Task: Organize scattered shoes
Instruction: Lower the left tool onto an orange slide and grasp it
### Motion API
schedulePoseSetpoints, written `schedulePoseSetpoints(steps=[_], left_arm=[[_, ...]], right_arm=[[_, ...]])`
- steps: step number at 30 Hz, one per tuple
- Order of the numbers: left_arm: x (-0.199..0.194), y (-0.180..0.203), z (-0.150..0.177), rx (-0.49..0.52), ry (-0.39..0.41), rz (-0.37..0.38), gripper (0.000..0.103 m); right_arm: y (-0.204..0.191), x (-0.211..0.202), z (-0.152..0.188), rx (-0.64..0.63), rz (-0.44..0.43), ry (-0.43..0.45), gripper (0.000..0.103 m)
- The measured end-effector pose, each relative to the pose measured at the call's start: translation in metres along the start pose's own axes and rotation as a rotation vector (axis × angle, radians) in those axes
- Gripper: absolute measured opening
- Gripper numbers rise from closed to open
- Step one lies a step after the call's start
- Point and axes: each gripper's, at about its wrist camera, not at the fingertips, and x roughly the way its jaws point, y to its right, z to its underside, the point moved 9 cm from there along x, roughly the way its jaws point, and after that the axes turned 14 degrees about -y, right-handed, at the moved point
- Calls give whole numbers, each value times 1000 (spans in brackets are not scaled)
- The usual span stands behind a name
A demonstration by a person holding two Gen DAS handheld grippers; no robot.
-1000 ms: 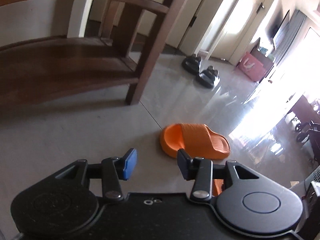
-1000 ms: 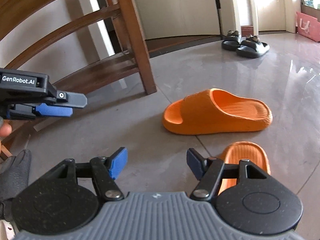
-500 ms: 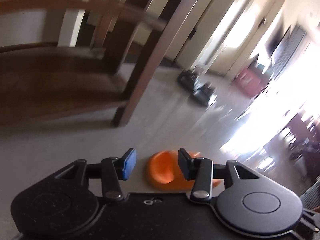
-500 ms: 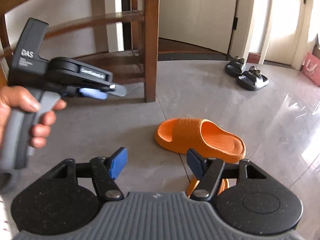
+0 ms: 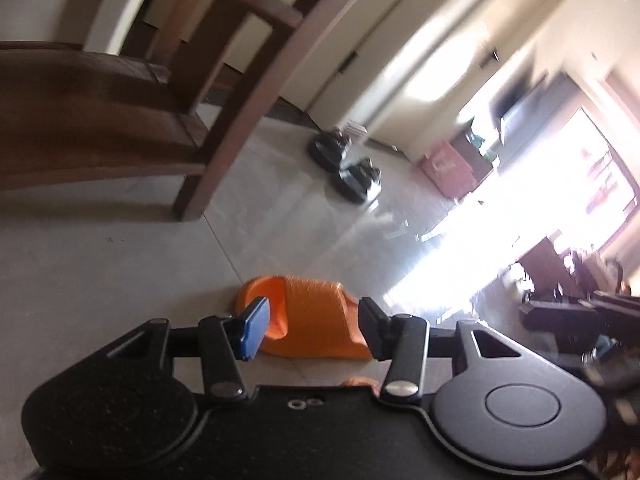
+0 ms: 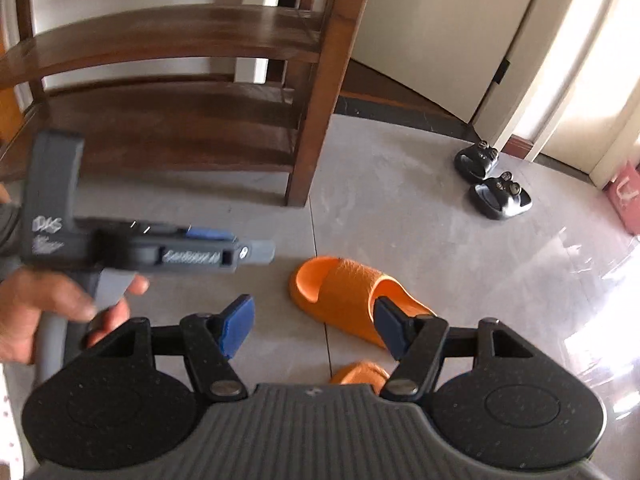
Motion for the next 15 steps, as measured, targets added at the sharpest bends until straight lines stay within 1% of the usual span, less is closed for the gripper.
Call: schedulePoseSetpoints(steps=[2,5,7,9,12,15], left_arm=[[12,-11,3,38,-39,-23,49],[27,-15,-5,55,-45,-33,49],[39,-18,-12,45,-38,-3,49],[52,-18,-15,29,-49,22,49],[72,-18,-18,8,-65,59,49],[91,-14,-20,24,-81,71,49]], right_arm=[[12,21,-1,58,-12,10,69],[33,48,-6,140,-20,22,69],[48,61,-9,195,-28,32,69],[55,67,-8,218,-50,33,69],[58,78,-3,233,-61,11,69],[56,81,5,228,-75,-4,69]])
